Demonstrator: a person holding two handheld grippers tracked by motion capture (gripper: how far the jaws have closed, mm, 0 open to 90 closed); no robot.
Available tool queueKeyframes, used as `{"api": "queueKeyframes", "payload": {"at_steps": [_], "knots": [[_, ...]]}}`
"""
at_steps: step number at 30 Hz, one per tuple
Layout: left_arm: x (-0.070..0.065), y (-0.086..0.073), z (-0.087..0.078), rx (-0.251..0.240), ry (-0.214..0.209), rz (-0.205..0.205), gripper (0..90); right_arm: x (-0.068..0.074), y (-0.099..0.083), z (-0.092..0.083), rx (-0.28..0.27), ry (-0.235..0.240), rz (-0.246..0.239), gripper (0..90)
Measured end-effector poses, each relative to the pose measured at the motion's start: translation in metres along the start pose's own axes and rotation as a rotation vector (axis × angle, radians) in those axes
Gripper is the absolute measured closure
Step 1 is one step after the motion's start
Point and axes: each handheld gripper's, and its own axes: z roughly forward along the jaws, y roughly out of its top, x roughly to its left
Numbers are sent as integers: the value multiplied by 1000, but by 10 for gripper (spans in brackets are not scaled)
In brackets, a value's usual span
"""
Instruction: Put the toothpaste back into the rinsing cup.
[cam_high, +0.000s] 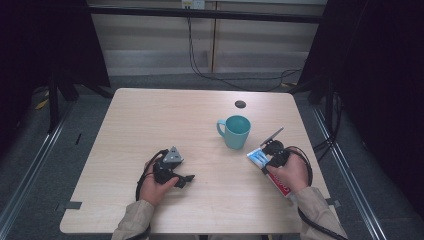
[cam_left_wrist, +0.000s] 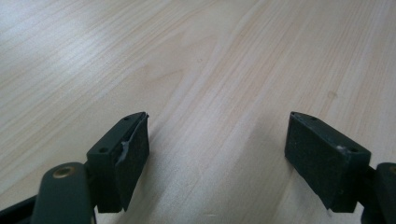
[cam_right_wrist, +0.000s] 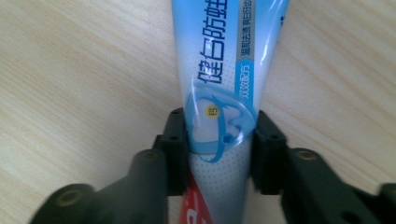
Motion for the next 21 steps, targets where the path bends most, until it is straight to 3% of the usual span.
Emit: {"api": "queueKeyframes", "payload": {"at_steps": [5,13,21], "knots": [[0,0,0,0,0,0,216,-3,-2,-4,-24,18,3,740],[0,0,0,0,0,0,216,-9,-7,-9,-91,71,10,745],[0,0,0,0,0,0,216,-5,-4,-31,-189,66,-10,744]]}}
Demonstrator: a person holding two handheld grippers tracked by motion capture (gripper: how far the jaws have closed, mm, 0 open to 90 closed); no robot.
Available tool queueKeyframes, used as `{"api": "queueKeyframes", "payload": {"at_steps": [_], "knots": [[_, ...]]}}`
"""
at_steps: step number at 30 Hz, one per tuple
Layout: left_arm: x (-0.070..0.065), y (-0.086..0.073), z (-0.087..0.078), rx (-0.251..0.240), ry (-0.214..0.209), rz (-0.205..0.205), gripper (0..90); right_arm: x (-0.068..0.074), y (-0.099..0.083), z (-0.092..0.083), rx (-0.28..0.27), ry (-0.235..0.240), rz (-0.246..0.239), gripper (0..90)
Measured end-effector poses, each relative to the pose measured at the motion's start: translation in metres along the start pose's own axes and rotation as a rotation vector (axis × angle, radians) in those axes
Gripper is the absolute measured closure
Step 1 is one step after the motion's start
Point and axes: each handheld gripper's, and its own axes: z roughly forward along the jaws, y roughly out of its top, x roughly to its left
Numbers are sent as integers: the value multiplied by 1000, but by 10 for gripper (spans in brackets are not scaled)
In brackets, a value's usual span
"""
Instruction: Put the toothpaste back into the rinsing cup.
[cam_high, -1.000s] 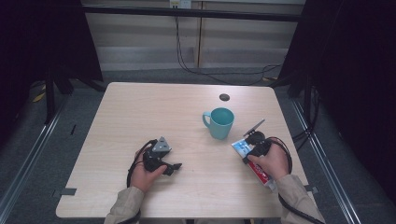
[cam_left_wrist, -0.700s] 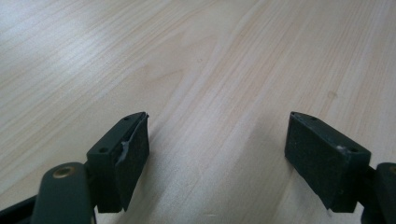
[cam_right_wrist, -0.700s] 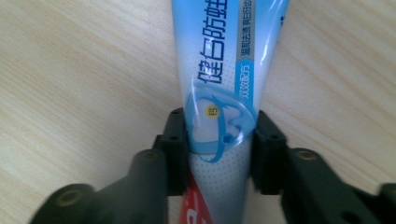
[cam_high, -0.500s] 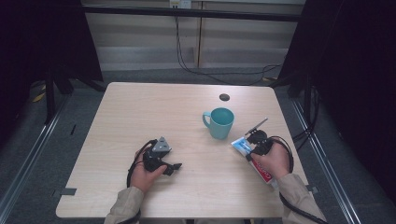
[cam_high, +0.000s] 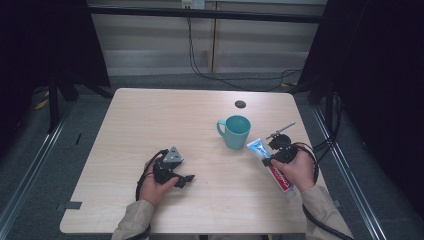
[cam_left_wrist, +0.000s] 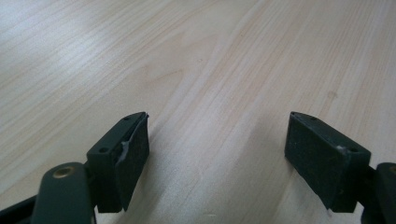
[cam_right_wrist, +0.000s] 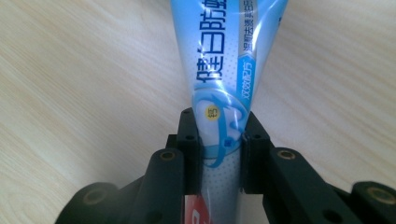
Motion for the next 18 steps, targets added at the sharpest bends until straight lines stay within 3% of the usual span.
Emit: {"api": "queueKeyframes", "payload": {"at_steps": [18], "knots": [[0,0,0,-3,0,-2,217,-3,3,-30,-232,0,28,743]]}}
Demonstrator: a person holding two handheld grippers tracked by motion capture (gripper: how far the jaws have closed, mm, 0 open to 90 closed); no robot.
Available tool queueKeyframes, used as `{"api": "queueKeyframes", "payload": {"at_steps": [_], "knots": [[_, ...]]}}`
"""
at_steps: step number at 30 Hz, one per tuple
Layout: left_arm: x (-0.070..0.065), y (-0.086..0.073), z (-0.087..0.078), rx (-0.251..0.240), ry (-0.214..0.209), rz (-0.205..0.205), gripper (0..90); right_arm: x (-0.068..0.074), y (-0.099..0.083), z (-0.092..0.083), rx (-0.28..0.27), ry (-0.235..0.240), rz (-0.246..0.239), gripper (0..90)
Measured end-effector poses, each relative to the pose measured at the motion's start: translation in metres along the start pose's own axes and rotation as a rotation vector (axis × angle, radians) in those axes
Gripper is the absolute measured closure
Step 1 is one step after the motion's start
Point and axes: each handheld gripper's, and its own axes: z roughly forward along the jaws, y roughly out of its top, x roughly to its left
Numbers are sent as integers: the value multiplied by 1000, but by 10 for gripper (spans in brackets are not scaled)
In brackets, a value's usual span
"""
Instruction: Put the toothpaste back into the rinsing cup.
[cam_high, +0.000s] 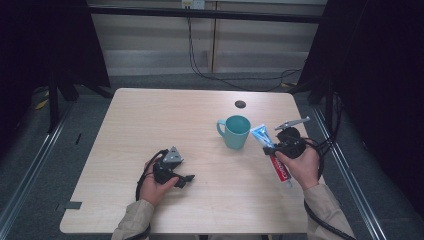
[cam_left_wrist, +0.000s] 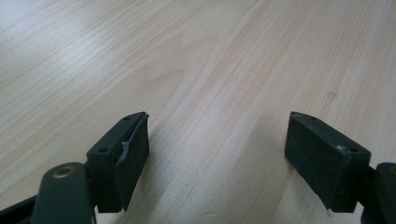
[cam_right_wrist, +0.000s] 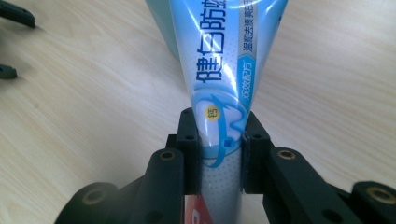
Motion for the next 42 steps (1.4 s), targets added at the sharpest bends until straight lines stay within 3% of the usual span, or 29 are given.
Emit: {"api": "queueKeyframes", "payload": {"at_steps": [9,42], "knots": [[0,0,0,2,0,0,216,-2,4,-10,-121,-8,25,744],[0,0,0,3,0,1,216,6,29,-22,-335,-35,14,745]]}}
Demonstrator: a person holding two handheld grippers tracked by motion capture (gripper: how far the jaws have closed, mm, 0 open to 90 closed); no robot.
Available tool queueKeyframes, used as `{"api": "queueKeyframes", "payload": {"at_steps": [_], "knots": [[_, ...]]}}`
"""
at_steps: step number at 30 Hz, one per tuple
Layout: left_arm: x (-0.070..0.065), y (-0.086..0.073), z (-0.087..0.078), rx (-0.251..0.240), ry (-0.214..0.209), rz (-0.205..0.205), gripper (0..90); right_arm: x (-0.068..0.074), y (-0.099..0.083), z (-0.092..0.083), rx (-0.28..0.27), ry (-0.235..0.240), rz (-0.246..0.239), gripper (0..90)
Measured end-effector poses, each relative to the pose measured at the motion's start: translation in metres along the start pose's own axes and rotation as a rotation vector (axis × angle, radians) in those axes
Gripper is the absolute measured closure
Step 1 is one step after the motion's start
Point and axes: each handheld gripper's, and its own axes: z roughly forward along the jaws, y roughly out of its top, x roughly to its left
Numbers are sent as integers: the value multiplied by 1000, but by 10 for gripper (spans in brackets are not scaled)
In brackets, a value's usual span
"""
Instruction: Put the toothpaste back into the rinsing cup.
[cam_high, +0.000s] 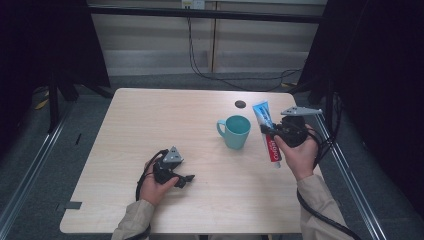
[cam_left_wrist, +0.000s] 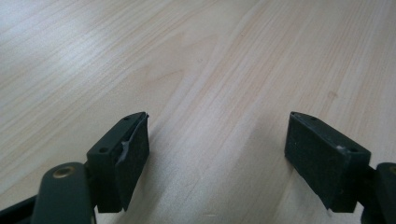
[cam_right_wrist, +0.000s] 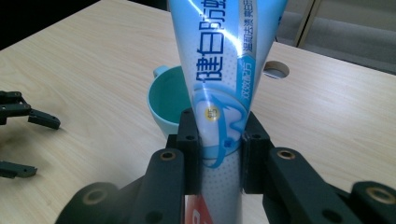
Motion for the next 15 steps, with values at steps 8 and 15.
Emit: {"api": "queueKeyframes", "payload": {"at_steps": [8,15], "knots": [[0,0,0,0,0,0,216,1,8,1,-45,-9,4,746],[0,0,0,-2,0,-1,216,2,15,2,-61,-2,-3,746]]}}
